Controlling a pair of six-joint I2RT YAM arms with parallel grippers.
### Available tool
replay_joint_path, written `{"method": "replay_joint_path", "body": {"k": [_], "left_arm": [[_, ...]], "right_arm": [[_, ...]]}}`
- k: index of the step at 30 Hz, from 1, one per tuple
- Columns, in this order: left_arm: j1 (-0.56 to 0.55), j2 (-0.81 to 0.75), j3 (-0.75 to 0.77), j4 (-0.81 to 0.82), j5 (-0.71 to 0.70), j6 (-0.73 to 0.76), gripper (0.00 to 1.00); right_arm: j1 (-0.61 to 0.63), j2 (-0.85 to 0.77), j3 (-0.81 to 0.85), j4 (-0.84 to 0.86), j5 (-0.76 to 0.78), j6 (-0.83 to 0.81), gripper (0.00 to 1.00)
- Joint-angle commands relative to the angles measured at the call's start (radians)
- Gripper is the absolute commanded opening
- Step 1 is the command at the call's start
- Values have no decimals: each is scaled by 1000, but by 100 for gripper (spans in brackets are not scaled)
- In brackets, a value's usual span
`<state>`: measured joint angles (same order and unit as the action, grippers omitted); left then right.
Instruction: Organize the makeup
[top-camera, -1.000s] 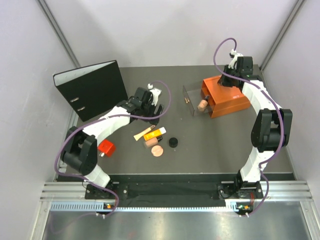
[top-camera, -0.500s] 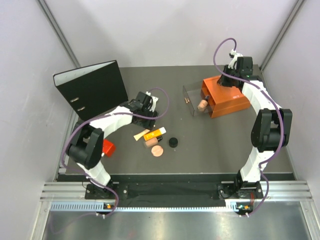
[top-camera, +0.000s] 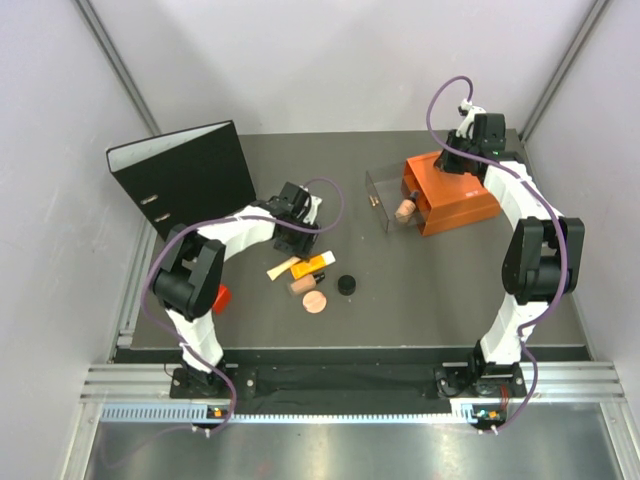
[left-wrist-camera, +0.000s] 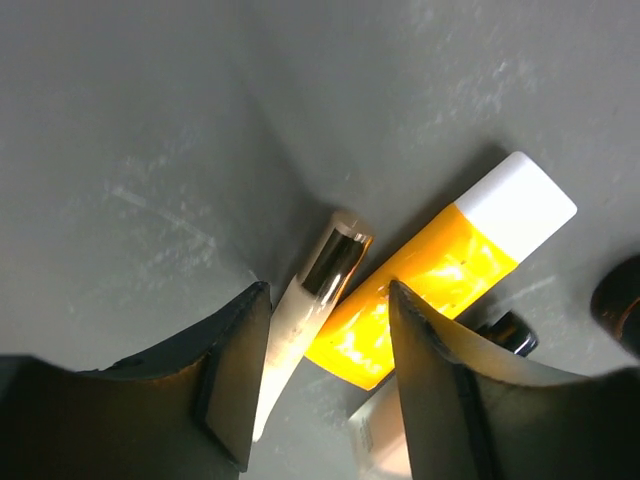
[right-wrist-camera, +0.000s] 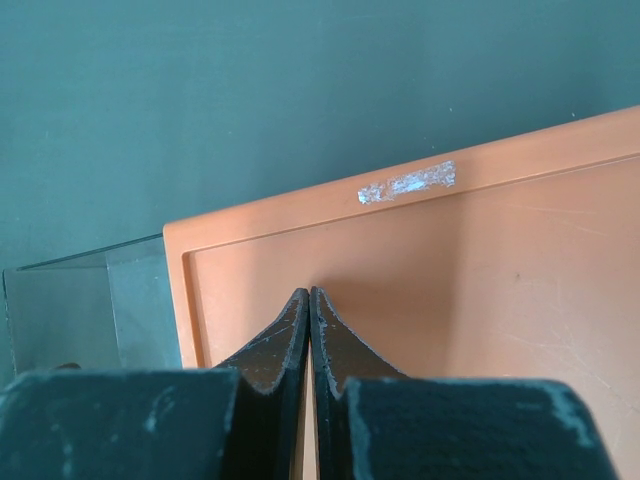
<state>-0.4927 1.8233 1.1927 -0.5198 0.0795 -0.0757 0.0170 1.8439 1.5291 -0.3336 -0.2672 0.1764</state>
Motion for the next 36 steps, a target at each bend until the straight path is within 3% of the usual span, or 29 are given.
{"method": "replay_joint_path", "body": {"k": [1, 4, 8, 9, 18, 26, 30, 36], "left_arm": [[2, 92, 54, 61, -11, 13, 53], [3, 117, 74, 73, -4, 4, 42], [13, 129, 96, 73, 11, -6, 12], [16, 133, 99, 69, 12, -4, 0], [42, 73, 128, 40, -14, 8, 0], [40, 13, 362, 26, -6, -9, 0], [40, 27, 499, 44, 52, -67, 0], [40, 44, 587, 243, 202, -257, 0]], "right_arm": [[-3, 43, -63, -140, 16, -17, 0], [-3, 41, -67, -140, 16, -17, 0], [-3, 41, -72, -148, 16, -18, 0], [-3, 40, -75, -148, 17, -18, 0], [-3, 44, -72, -151, 20, -20, 0], [-3, 60, -53, -159, 20, -23, 0], [-3, 63, -49, -159, 22, -23, 0], [-3, 64, -49, -163, 23, -25, 0]]}}
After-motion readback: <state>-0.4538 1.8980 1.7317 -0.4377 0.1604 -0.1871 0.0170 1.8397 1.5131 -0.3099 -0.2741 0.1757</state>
